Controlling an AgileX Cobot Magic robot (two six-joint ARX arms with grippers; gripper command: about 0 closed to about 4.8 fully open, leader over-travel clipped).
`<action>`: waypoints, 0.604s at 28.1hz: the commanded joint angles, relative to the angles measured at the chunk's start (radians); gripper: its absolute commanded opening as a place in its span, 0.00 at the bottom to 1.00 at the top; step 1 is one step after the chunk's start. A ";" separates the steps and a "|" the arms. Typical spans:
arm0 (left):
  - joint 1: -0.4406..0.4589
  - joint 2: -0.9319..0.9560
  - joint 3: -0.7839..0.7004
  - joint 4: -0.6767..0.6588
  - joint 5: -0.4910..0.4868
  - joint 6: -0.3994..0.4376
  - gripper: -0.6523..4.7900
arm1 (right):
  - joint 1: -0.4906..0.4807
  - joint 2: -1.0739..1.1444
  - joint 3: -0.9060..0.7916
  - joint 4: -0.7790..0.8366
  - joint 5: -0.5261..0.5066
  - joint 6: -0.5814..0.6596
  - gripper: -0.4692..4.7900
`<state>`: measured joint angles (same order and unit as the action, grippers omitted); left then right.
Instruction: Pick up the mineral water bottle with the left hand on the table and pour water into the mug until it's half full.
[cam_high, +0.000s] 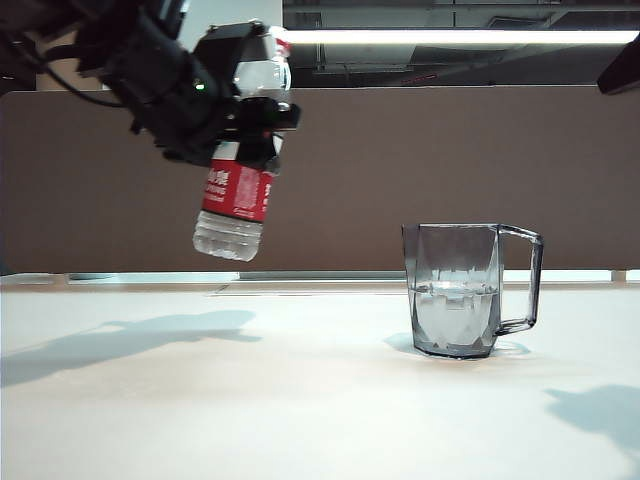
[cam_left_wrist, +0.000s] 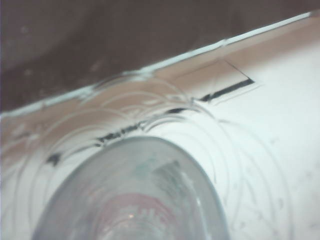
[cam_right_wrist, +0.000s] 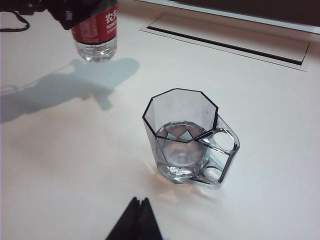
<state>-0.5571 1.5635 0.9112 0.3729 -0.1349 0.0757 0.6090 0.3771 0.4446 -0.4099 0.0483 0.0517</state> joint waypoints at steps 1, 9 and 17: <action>0.035 -0.051 -0.064 0.065 0.074 -0.036 0.49 | 0.000 0.000 0.008 0.018 -0.002 -0.004 0.08; 0.055 -0.105 -0.237 0.238 0.136 -0.075 0.45 | 0.000 0.000 0.008 0.018 -0.003 -0.004 0.08; 0.064 -0.105 -0.353 0.386 0.112 -0.114 0.45 | 0.000 0.000 0.008 0.018 -0.004 -0.004 0.08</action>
<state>-0.4950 1.4681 0.5770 0.6815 -0.0036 -0.0162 0.6086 0.3775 0.4446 -0.4099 0.0483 0.0517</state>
